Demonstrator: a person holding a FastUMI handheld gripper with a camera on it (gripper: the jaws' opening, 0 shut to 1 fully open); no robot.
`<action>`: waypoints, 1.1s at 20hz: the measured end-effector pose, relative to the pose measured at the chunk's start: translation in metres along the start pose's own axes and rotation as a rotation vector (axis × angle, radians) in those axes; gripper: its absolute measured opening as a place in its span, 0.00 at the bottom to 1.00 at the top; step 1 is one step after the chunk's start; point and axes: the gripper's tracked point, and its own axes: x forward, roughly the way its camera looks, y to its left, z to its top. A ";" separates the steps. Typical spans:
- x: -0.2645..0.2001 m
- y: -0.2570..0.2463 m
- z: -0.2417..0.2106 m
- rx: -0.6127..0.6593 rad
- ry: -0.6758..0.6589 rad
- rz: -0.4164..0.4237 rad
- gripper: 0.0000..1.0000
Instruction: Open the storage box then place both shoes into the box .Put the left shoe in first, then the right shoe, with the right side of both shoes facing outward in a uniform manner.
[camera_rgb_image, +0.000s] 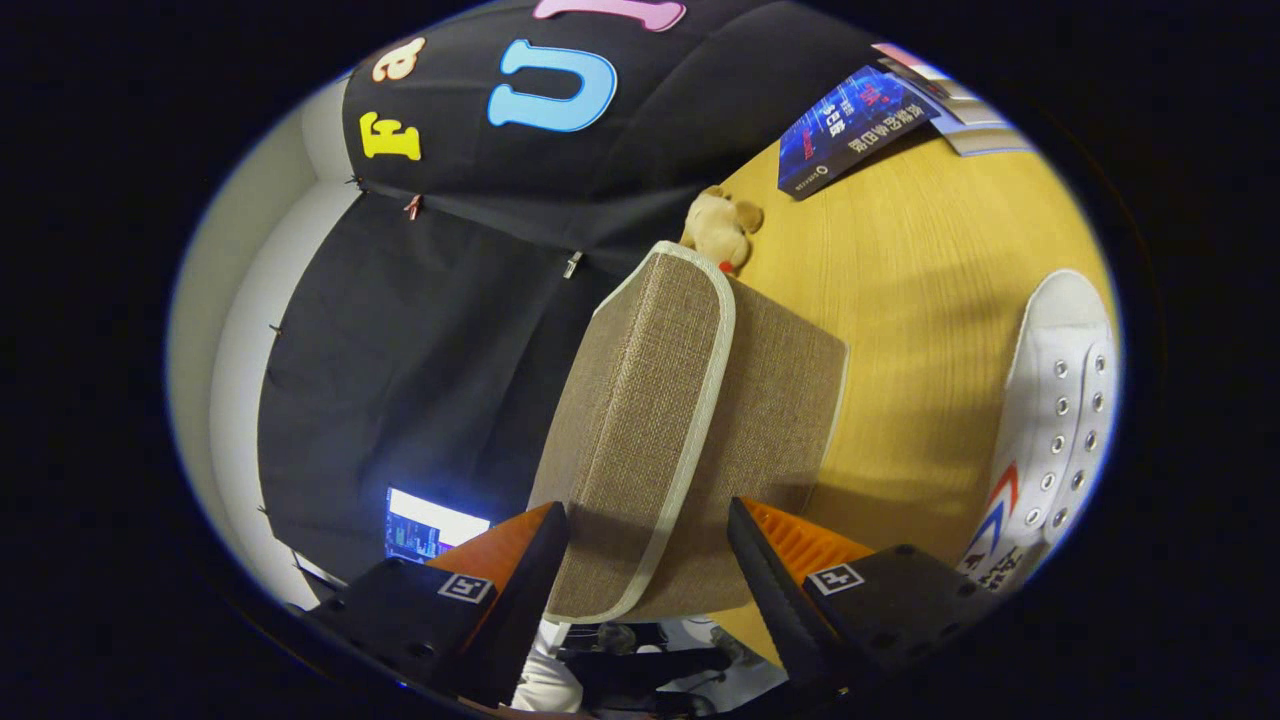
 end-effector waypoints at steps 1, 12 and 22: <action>0.001 0.000 -0.003 0.014 0.013 0.017 0.98; 0.020 0.014 0.006 0.199 0.036 0.140 0.97; -0.024 0.056 0.027 0.308 -0.009 0.248 0.96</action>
